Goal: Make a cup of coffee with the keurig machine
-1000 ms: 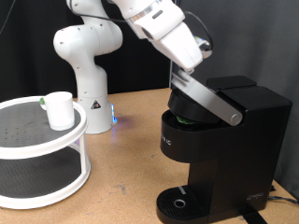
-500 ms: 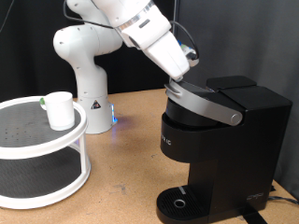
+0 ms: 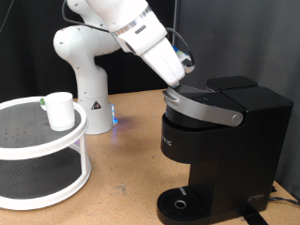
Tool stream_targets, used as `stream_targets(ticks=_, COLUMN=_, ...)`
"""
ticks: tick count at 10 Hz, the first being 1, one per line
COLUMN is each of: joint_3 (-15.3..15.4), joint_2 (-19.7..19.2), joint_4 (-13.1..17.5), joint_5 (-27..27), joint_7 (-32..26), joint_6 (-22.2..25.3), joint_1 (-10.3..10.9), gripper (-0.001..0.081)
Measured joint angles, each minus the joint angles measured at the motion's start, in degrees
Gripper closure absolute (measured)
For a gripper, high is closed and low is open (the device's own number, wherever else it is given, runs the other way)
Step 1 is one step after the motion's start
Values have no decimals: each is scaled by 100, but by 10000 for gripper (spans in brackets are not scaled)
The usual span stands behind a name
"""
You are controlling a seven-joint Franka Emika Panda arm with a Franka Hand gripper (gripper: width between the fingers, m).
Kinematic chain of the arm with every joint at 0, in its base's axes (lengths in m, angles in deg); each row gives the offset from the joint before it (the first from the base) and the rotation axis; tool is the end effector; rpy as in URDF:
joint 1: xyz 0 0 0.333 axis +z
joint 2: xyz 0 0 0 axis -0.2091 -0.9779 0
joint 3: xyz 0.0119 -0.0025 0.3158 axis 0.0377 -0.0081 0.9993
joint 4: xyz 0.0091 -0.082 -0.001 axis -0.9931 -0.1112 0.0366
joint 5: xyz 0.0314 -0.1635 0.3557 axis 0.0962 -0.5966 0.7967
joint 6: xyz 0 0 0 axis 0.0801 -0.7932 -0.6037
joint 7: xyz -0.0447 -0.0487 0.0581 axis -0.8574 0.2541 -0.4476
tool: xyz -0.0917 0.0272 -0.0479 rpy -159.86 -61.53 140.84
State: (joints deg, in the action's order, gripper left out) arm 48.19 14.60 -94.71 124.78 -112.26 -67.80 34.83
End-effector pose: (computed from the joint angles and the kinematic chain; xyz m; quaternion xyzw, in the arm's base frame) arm 0.4883 0.0156 0.4454 -0.8948 -0.3278 -0.1576 0.2588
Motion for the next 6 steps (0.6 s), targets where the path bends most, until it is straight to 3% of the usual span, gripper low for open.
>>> stream_targets(ticks=6, joint_3=21, joint_2=-13, joint_4=-194, joint_5=-156, joint_7=0, joint_6=-290, joint_1=0, gripper=806)
